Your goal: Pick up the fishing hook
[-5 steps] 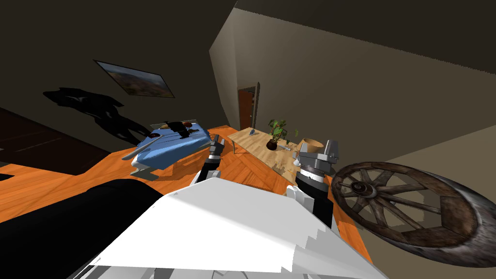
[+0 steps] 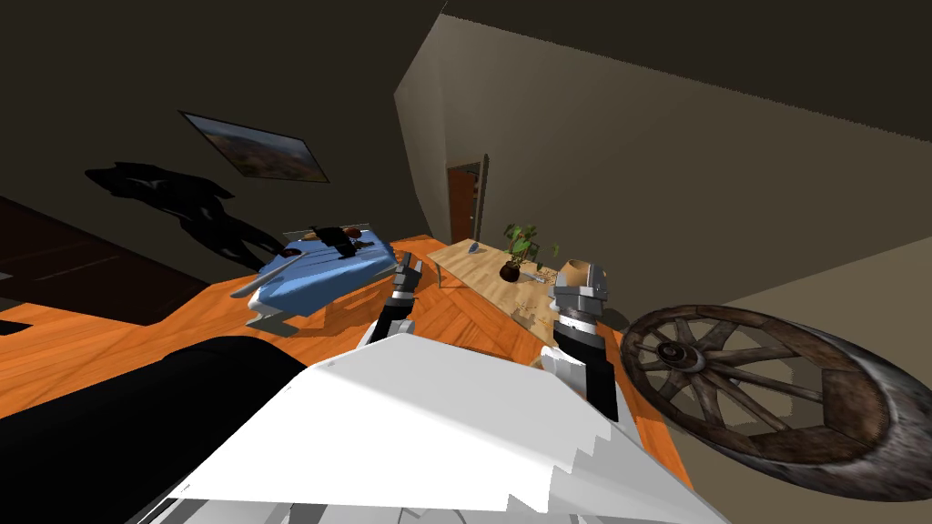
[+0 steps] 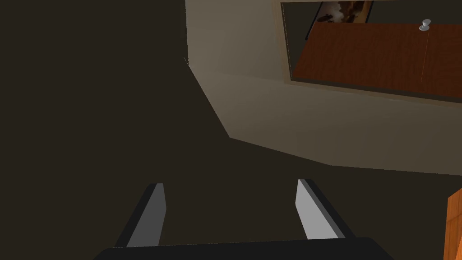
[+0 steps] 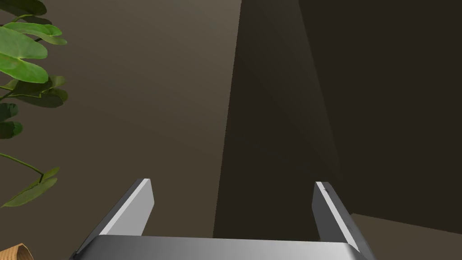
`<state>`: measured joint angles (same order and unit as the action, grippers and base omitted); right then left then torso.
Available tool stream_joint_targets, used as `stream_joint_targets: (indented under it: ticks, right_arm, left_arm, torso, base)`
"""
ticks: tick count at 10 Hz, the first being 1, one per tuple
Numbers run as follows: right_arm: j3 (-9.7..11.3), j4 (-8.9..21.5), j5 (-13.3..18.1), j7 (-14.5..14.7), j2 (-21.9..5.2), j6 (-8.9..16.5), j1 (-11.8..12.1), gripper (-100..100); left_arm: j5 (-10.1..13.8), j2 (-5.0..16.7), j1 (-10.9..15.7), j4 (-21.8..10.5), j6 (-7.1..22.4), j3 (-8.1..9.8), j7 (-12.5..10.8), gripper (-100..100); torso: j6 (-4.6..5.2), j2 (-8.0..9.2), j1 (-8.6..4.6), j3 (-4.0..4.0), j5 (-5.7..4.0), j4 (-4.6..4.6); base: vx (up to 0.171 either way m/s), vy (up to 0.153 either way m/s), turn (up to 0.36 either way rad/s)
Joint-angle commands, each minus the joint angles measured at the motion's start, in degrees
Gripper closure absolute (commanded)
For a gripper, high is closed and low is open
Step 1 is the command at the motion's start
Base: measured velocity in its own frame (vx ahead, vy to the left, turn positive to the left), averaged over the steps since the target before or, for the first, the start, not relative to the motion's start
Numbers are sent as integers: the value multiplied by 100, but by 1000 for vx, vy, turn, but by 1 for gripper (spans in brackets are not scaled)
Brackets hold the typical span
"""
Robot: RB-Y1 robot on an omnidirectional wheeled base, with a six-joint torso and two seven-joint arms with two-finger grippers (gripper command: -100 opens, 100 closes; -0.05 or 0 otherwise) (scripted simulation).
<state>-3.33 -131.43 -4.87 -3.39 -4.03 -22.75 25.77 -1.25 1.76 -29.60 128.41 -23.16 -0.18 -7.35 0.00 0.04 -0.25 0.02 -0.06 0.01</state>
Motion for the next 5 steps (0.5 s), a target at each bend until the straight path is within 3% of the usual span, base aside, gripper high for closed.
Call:
stream_joint_targets:
  ticks: [1,4,5]
  right_arm:
    - [-82,286,-83,-38,-173,201,-217,-100]
    - [-155,601,-154,-78,-276,316,-358,-100]
    - [-233,810,-232,-125,-367,440,-510,-100]
  left_arm:
    - [0,0,0,0,0,0,0,0]
    - [0,0,0,0,0,0,0,0]
    - [0,0,0,0,0,0,0,0]
  torso:
    - [0,0,0,0,0,0]
    - [0,-4,5,-2,1,-1]
    - [1,-4,10,-2,2,-1]
  base:
    - [-14,-59,20]
    - [-6,-41,8]
    - [-8,-39,9]
